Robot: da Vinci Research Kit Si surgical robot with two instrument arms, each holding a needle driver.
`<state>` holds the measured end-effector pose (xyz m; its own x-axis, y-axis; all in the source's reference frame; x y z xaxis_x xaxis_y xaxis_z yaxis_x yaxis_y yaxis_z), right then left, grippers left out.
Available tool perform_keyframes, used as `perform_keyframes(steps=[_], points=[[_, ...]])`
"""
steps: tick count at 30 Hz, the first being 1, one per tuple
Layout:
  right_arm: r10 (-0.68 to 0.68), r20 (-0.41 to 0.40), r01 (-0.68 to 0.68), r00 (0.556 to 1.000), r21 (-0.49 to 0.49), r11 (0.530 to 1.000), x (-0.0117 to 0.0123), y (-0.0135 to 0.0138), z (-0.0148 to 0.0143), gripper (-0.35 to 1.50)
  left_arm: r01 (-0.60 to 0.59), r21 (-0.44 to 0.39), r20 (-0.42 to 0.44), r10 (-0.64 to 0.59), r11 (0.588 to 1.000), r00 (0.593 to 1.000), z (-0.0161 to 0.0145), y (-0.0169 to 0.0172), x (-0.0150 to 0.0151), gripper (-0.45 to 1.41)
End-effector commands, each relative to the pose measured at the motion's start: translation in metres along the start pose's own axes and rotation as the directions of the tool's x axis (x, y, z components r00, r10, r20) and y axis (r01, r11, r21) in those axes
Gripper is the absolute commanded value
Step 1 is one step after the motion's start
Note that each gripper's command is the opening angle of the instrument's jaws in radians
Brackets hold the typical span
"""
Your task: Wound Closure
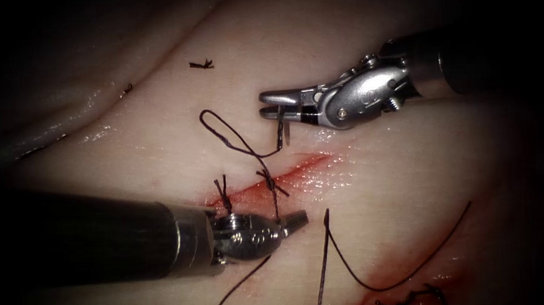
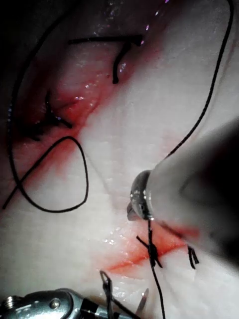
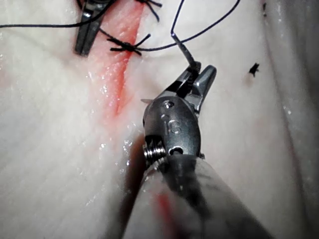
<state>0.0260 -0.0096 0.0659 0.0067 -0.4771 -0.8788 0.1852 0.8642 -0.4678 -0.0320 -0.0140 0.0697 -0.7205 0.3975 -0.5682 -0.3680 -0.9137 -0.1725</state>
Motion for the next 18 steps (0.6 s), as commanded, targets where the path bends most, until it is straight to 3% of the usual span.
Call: perform_keyframes(steps=[1,11,18], points=[[-0.009,-0.005,0.009,1.000,0.005,1.000,-0.0005,-0.0013,0.0010,-0.35,0.000,-0.002,0.000,0.000,1.000,1.000,0.0006,0.0004,-0.0002,-0.08],[-0.047,-0.013,0.047,0.999,0.027,0.999,-0.0008,-0.0049,0.0004,-0.35,0.007,-0.011,-0.003,-0.007,1.000,1.000,0.0001,0.0000,-0.0005,-0.03],[0.001,-0.010,-0.001,1.000,0.018,1.000,-0.0018,-0.0103,0.0002,-0.35,0.006,-0.015,-0.005,-0.006,1.000,1.000,0.0000,-0.0001,-0.0006,-0.03]])
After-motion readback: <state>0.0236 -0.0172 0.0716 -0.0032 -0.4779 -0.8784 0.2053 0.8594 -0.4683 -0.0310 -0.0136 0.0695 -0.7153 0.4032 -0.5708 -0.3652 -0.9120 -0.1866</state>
